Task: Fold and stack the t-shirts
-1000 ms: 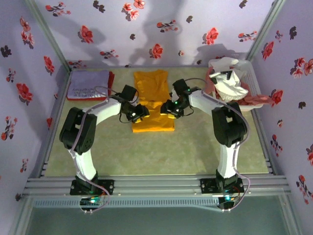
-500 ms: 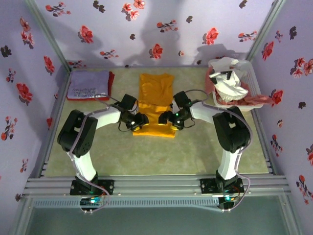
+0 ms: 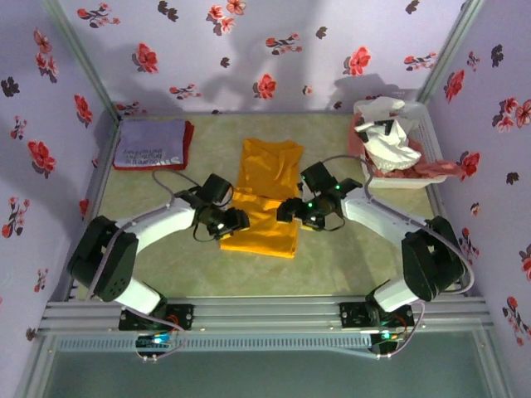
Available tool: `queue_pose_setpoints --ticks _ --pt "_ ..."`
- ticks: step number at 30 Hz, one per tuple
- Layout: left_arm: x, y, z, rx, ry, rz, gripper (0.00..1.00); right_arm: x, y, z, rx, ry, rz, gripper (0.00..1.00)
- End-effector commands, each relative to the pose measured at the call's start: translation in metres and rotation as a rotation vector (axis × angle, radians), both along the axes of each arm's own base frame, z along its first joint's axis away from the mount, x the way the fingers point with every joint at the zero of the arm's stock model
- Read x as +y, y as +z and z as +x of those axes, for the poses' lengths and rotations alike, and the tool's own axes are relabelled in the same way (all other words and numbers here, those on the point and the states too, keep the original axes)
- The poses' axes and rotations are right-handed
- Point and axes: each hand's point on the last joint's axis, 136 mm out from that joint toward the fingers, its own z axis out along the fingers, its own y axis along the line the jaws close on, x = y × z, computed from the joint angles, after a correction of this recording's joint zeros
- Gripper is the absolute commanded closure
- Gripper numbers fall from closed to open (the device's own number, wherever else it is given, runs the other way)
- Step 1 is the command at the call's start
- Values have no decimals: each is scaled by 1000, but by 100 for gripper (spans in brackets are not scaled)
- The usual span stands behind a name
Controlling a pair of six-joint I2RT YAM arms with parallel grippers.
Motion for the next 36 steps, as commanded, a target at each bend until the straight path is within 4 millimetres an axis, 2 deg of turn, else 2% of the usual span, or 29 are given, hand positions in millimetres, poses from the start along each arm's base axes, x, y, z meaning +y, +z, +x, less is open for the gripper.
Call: queue_pose_setpoints --ticks 1,6,10,13,15,18,20,23,25,28,32,36 --pt "-1 19 26 -43 -7 31 42 7 9 22 -11 -28 -12 20" --pt "-21 15 70 -38 -28 -1 42 31 11 63 -26 -60 52 20" --pt "-36 -1 99 -10 -33 -26 42 37 -6 93 10 -128 101 20" --pt "-38 -16 113 20 -4 -37 42 28 -26 110 36 -181 97 20" --pt "-37 -25 121 45 23 -51 42 13 -40 121 59 -221 78 20" --pt "-35 -26 133 37 51 -61 42 -3 -56 133 94 -245 80 20" --pt "-32 -25 139 37 64 -63 42 -11 -59 137 96 -224 52 21" --pt "-29 -16 145 24 69 -69 42 -17 -49 139 77 -186 22 21" --pt "-28 -4 145 3 63 -79 42 -18 -37 138 64 -167 17 21" --pt "-23 19 138 -34 51 -85 42 -23 -18 125 52 -143 -1 21" --pt "-3 32 110 -44 34 -38 42 -37 -8 89 53 -124 -69 22" --pt "23 28 66 -4 14 21 42 -58 -4 49 57 -87 -159 25"
